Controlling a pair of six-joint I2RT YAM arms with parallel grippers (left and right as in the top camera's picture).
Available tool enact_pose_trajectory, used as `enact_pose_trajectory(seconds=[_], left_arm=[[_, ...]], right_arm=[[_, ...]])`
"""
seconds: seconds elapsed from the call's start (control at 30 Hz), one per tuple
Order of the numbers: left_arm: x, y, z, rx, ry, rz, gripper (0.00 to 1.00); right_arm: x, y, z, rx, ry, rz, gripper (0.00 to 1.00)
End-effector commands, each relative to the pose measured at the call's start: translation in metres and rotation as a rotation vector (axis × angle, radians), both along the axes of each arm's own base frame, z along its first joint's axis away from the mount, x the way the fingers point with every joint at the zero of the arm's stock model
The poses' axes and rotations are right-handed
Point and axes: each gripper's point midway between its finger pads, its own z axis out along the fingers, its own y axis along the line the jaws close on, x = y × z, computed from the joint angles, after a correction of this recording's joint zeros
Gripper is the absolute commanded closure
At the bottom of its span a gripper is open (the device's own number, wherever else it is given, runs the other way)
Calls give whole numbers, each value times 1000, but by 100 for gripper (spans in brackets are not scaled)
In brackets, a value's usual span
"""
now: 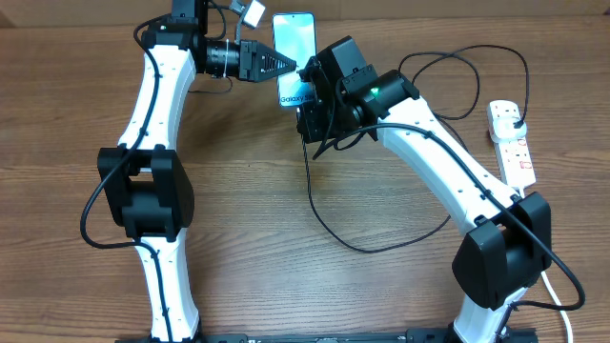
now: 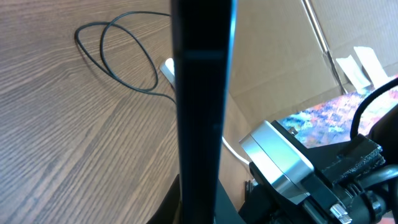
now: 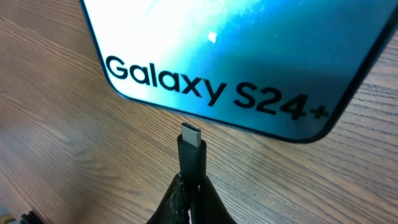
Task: Plug charger to phone and switch on socket
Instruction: 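Push the USB-C plug up into the phone's port with the right gripper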
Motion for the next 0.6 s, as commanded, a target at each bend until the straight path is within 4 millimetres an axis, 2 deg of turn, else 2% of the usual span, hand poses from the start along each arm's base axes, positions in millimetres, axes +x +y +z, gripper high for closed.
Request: enact_pose_trajectory(seconds=[0.0,0.57], left_arm=[[-7,1,42,-41,-41,-2,96],[-7,2,42,-42,-50,-3,96]], right_arm=[[5,0,24,29,-55,-14,96],[9,-3,23,30,-40,-71,96]])
